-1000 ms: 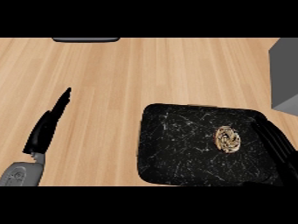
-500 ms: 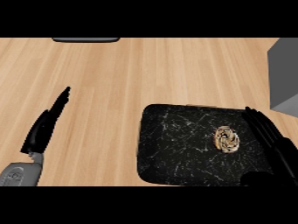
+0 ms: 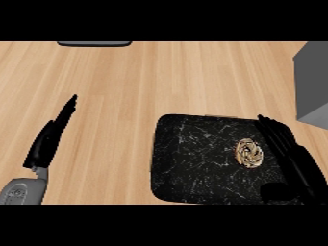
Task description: Pick the cupcake from the tray and place it in the cardboard box
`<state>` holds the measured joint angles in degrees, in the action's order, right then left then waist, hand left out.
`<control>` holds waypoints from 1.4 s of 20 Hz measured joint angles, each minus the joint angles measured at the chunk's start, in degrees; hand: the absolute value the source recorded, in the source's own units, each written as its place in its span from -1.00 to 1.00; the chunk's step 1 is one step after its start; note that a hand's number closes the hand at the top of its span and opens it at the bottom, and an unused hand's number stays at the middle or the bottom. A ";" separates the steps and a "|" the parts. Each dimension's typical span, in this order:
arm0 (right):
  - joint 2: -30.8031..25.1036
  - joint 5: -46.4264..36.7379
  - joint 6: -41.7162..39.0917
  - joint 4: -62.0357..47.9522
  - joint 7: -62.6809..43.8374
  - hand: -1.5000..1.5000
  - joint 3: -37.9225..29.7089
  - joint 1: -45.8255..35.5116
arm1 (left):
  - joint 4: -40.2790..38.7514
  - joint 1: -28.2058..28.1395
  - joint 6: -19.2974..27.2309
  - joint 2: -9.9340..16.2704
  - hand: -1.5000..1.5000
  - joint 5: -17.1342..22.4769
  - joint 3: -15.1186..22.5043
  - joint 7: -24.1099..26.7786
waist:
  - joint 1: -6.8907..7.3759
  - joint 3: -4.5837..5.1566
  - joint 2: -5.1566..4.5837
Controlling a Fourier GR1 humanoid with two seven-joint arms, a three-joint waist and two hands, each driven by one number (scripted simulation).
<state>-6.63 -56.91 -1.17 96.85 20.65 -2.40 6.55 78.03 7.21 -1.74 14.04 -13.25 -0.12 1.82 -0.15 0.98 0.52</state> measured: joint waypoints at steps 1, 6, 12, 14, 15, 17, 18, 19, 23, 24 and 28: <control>-0.14 0.31 -0.70 0.12 -0.33 -1.00 -0.16 -0.47 | 0.50 0.31 0.06 -0.27 0.00 -0.27 0.20 -0.78 | -0.02 -0.05 -0.02; 0.50 -1.28 -0.13 -2.97 -0.45 1.00 0.66 -2.43 | -1.68 1.02 -0.17 -0.56 0.00 -0.39 -0.55 0.42 | -0.12 0.14 0.02; 1.03 -4.95 7.29 -3.83 2.04 1.00 0.97 -2.71 | -1.64 1.09 -0.62 -0.49 0.00 -0.69 -0.87 0.36 | -0.23 0.28 0.16; 1.93 -6.26 9.71 -3.97 2.02 1.00 1.14 -3.32 | -0.28 0.35 -0.78 -0.56 0.00 -0.73 -0.65 -0.02 | -0.15 0.30 0.20; 1.94 -6.26 10.90 -3.90 2.68 1.00 0.84 -3.04 | -0.35 0.32 -0.73 -0.73 0.00 -0.77 -0.66 0.00 | -0.22 0.29 0.20; 2.34 -5.99 13.39 -4.87 3.93 1.00 0.13 -3.39 | -0.52 0.31 -0.83 -0.77 0.00 -0.77 -0.79 0.07 | -0.25 0.34 0.23; 2.52 -5.83 13.41 -3.96 3.76 1.00 0.06 -3.56 | -0.87 0.49 -0.85 -0.77 0.00 -0.80 -0.91 0.19 | -0.33 0.30 0.20; 2.83 -5.94 13.71 -2.98 3.53 1.00 0.16 -3.43 | -1.57 1.01 -0.81 -0.74 0.00 -0.90 -1.11 0.31 | -0.41 0.23 0.17; 3.15 -8.54 14.25 -3.19 0.62 1.00 -0.82 -5.00 | -1.95 1.06 -0.93 -0.88 0.00 -1.08 -1.22 0.86 | -0.17 0.05 0.05; 2.74 -10.50 12.21 -4.50 -2.20 1.00 -1.27 -7.31 | -1.79 1.16 -1.09 -0.83 0.00 -1.12 -1.09 0.95 | 0.29 0.01 -0.08; 1.20 -18.42 1.07 -10.01 -13.87 1.00 -1.83 -15.35 | -1.85 1.81 -1.15 -1.59 0.00 -1.98 0.31 0.83 | 2.13 -0.05 -0.72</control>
<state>-5.43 -75.34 -0.10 86.85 6.78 -4.23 -8.80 76.18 9.03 -2.89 12.44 -15.23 0.20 2.66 1.97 0.94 -0.19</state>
